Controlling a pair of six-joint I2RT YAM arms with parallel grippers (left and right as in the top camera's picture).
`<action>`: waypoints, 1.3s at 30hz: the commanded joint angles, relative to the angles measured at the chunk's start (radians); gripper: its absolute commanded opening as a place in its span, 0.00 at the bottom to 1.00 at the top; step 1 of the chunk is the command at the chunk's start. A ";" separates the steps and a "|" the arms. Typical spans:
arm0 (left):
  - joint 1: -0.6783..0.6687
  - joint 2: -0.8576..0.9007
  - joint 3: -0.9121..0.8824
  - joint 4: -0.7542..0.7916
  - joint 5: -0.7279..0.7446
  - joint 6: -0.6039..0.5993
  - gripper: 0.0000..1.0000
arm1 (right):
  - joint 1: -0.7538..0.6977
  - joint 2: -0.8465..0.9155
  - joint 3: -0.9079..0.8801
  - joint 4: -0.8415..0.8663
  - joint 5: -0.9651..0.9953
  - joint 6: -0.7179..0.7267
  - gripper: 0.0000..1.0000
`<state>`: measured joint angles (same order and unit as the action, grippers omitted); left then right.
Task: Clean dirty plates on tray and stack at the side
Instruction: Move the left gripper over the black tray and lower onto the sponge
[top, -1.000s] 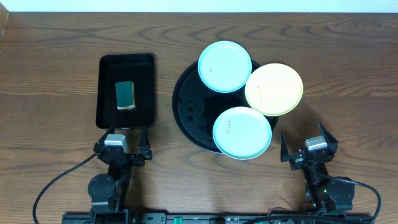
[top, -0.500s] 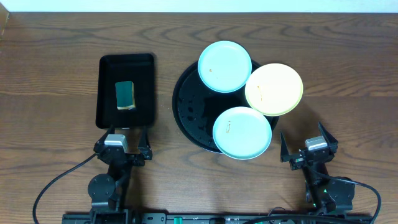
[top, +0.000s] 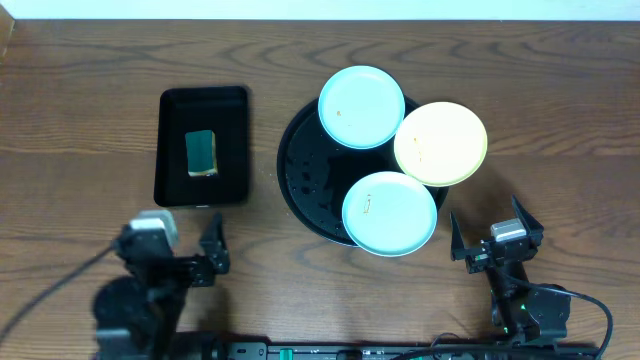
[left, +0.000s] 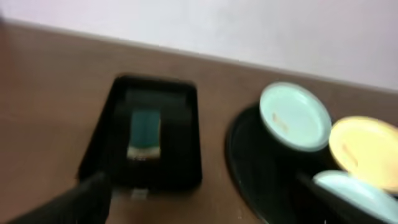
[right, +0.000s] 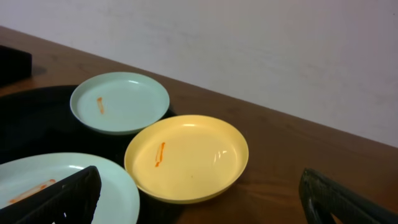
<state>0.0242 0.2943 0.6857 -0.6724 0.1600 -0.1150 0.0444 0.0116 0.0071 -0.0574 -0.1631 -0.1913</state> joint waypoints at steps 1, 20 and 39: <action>-0.003 0.287 0.328 -0.183 -0.022 0.043 0.91 | 0.013 -0.006 -0.002 -0.003 0.002 0.011 0.99; -0.003 1.216 1.007 -0.507 -0.023 0.118 0.69 | 0.013 -0.006 -0.002 -0.003 0.002 0.011 0.99; 0.076 1.741 0.986 -0.447 -0.109 0.080 0.68 | 0.013 -0.006 -0.002 -0.003 0.002 0.011 0.99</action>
<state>0.0654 1.9987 1.6752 -1.1198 0.0742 -0.0093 0.0444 0.0120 0.0071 -0.0566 -0.1623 -0.1913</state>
